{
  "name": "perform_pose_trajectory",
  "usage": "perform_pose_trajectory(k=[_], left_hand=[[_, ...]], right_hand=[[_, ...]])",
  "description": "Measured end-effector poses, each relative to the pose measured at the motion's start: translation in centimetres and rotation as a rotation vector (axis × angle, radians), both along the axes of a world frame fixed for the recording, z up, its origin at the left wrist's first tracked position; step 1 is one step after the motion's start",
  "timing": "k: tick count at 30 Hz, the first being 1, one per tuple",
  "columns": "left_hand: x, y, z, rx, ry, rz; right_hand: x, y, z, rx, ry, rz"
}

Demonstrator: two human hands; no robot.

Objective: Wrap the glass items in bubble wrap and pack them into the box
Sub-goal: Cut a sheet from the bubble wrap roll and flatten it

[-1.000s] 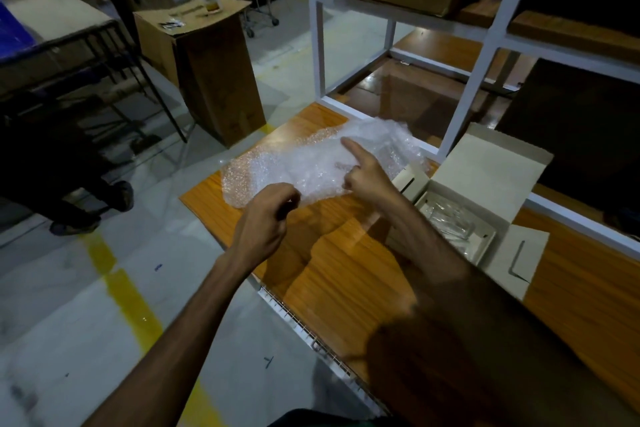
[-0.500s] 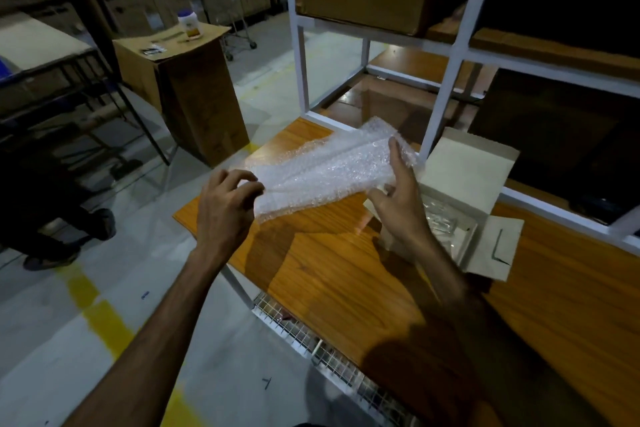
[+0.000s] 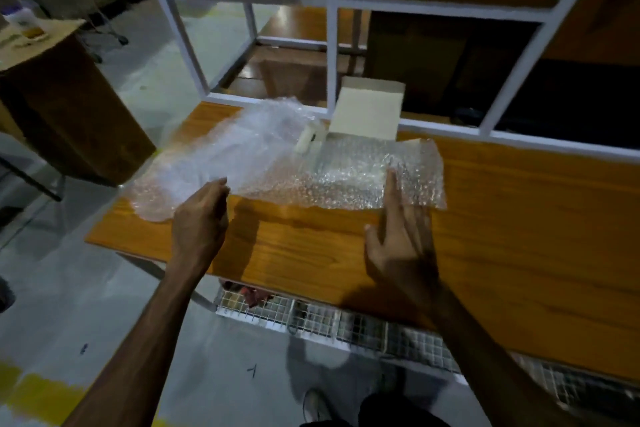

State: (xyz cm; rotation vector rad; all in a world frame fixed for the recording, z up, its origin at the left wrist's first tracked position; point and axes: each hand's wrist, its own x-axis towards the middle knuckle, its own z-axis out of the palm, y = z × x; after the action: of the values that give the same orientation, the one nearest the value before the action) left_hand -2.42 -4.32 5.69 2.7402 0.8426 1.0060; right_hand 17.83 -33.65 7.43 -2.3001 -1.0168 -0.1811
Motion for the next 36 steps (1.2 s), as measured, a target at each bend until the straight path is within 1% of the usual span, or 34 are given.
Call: perform_pose_trajectory(k=[3,6,10,12,14,15,16,20,21,23,25,27,30,32,33,36], left_hand=[[0.0,-1.7,-2.1,-0.052,0.103,-0.011],[-0.2,-4.5,-3.5,-0.114,0.207,-0.007],[0.2,-9.3,-4.1,-0.205,0.288,-0.019],[0.4,-11.2,-4.5,-0.255,0.320,-0.029],[0.4,-12.4,-5.3,-0.274,0.360,-0.053],[0.4,-12.9,-5.7,-0.267,0.364,-0.060],[0.4,-13.2,-6.0,-0.262,0.359,-0.060],[1.0,-14.8,-6.6,-0.265,0.266,-0.026],[1.3,-15.3,-6.6,-0.279,0.237,0.012],[1.8,-15.8,-6.3,-0.305,0.202,0.163],[2.3,-15.7,-6.5,-0.277,0.235,0.276],[2.9,-15.0,-6.7,-0.230,0.330,0.297],[3.9,-14.3,-6.8,-0.281,0.435,0.337],[4.3,-13.9,-7.2,-0.321,0.480,0.361],[4.4,-13.7,-7.4,-0.329,0.507,0.362],[4.3,-13.1,-7.6,-0.290,0.554,0.347]], right_hand=[[-0.1,-3.3,-2.3,-0.031,-0.049,0.016],[-0.3,-6.4,-4.8,-0.108,-0.084,0.012],[-0.3,-10.4,-7.5,-0.274,0.050,-0.004],[0.0,-12.0,-8.1,-0.334,0.220,0.001],[0.2,-13.3,-8.2,-0.292,0.470,0.007],[0.5,-13.8,-8.2,-0.280,0.562,0.018],[0.6,-14.3,-8.1,-0.275,0.598,0.025],[1.4,-16.2,-9.5,-0.198,0.501,0.022],[1.7,-16.4,-9.8,-0.203,0.458,0.010],[2.0,-16.7,-9.1,-0.226,0.417,-0.047],[2.4,-16.9,-8.3,-0.214,0.409,-0.071],[2.7,-17.3,-7.7,-0.202,0.409,-0.077],[3.0,-17.8,-7.2,-0.177,0.422,-0.101],[3.3,-18.0,-6.9,-0.096,0.458,-0.132],[3.5,-17.9,-6.8,-0.027,0.508,-0.148],[4.6,-17.0,-6.7,0.246,0.656,-0.160]])
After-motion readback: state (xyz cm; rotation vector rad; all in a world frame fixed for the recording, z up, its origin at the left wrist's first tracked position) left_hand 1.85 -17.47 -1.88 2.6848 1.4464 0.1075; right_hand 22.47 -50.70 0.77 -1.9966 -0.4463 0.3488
